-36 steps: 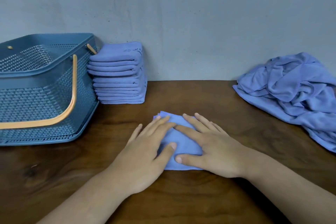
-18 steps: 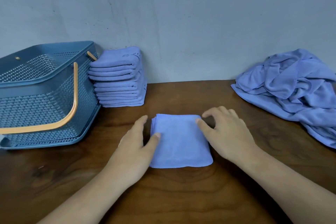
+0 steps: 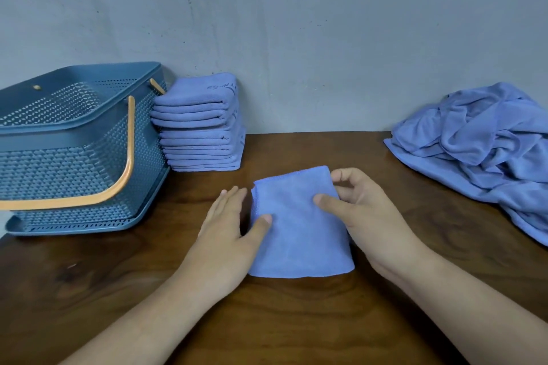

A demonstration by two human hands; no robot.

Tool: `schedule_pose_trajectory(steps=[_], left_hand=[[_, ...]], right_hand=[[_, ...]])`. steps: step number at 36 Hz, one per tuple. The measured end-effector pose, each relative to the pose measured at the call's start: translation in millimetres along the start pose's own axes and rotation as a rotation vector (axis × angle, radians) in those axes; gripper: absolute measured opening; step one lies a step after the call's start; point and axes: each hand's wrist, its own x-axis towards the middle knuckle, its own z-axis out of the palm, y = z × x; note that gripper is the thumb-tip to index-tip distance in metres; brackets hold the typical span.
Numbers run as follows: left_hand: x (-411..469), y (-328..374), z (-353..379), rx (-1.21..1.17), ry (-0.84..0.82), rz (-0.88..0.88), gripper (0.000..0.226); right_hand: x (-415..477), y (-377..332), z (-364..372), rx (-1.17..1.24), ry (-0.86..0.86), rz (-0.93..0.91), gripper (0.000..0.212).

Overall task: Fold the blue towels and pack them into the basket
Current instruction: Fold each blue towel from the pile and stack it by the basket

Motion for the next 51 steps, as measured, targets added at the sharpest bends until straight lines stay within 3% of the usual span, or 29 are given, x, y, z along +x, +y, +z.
schedule_pose_trajectory(steps=[3,6,9,13,17,22,26,32,35,39,42,45,49,51], left_hand=[[-0.2,7.9,-7.0,-0.439,0.039,-0.055,0.069],[-2.2,16.6,-11.7,-0.86,-0.104,-0.025,0.044],[-7.5,24.9,-15.8,-1.029,-0.176,-0.004,0.041],[-10.4,27.5,-12.7,-0.987,-0.08,0.014,0.038],[-13.2,28.6,-8.0,-0.814,0.127,0.06,0.024],[-18.3,27.8,-10.0,-0.662,0.278,0.154,0.027],[-22.3,31.2,-13.7,-0.591,0.298,0.227,0.027],[-22.5,25.0,-22.2,-0.437,0.333,0.303,0.037],[-23.9,31.6,-23.9,-0.478,0.302,0.243,0.04],[-20.6,30.9,-17.4,-0.533,0.264,0.143,0.025],[-19.2,25.2,-17.4,-0.505,0.299,0.169,0.033],[-17.4,21.7,-19.9,-0.473,0.329,0.191,0.038],[-11.5,16.5,-25.7,-0.507,0.408,0.166,0.039],[-7.6,12.4,-29.6,-0.509,0.43,0.161,0.04]], right_hand=[[-5.1,-9.6,4.1,0.136,-0.055,-0.057,0.043],[-9.1,-15.0,7.2,0.244,-0.087,-0.09,0.044],[-12.3,-15.6,11.5,0.269,-0.108,-0.098,0.034],[-12.3,-13.8,16.7,0.315,-0.06,-0.085,0.03],[-13.5,-12.6,21.4,0.3,-0.053,-0.075,0.031],[-19.7,-15.3,19.9,0.275,-0.231,-0.025,0.041],[-25.6,-18.2,21.6,0.243,-0.34,0.04,0.034],[-26.4,-21.6,29.0,0.248,-0.19,-0.028,0.032],[-26.8,-19.6,34.6,0.264,-0.109,-0.054,0.029],[-27.6,-21.2,41.8,0.221,0.012,-0.082,0.022],[-26.7,-23.7,41.8,0.18,0.049,-0.09,0.019],[-26.0,-26.1,41.7,0.154,0.007,-0.081,0.023],[-23.1,-29.1,42.5,0.124,-0.168,-0.03,0.032],[-19.6,-34.3,44.6,0.074,-0.162,-0.047,0.029]])
